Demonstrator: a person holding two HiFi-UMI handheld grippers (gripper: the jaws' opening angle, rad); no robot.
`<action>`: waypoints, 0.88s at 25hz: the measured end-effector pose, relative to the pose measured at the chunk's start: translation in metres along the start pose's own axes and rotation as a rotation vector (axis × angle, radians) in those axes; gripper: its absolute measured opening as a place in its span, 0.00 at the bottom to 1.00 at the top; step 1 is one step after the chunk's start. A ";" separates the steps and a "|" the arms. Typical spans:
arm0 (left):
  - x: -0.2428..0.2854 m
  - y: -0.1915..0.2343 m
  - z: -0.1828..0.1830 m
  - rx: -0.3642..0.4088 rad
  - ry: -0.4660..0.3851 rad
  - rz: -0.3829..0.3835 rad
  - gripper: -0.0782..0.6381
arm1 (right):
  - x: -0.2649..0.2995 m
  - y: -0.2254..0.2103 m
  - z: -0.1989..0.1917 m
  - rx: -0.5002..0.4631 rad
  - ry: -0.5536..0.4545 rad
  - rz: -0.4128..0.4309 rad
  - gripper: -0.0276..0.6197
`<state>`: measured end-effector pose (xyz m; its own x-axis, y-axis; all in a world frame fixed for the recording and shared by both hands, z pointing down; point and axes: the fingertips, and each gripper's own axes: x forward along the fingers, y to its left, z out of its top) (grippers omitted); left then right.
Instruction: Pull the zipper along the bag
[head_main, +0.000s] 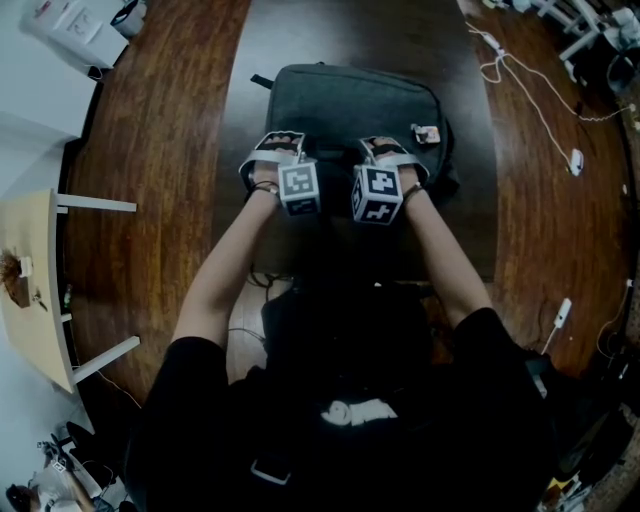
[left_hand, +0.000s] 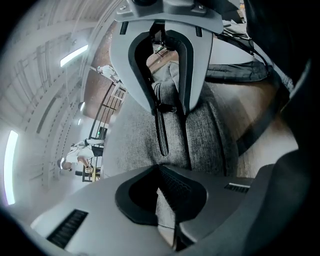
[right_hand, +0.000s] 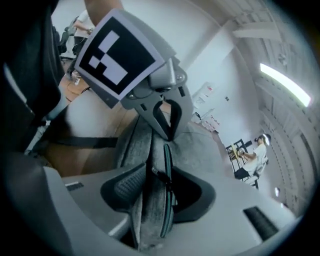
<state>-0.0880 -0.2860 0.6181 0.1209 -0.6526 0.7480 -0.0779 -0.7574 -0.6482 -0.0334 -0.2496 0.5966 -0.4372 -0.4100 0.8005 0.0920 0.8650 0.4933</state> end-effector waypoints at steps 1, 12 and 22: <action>0.000 0.000 0.000 0.000 0.002 -0.002 0.10 | -0.002 0.001 0.004 -0.021 -0.001 0.018 0.32; -0.001 0.003 -0.003 -0.020 -0.009 -0.002 0.10 | -0.017 -0.015 -0.023 0.153 -0.055 -0.060 0.14; -0.003 0.002 0.000 -0.010 -0.002 -0.002 0.10 | -0.014 -0.017 -0.025 0.120 -0.068 -0.102 0.14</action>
<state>-0.0881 -0.2859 0.6143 0.1233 -0.6507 0.7493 -0.0872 -0.7592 -0.6450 -0.0066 -0.2656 0.5860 -0.4986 -0.4807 0.7214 -0.0620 0.8498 0.5234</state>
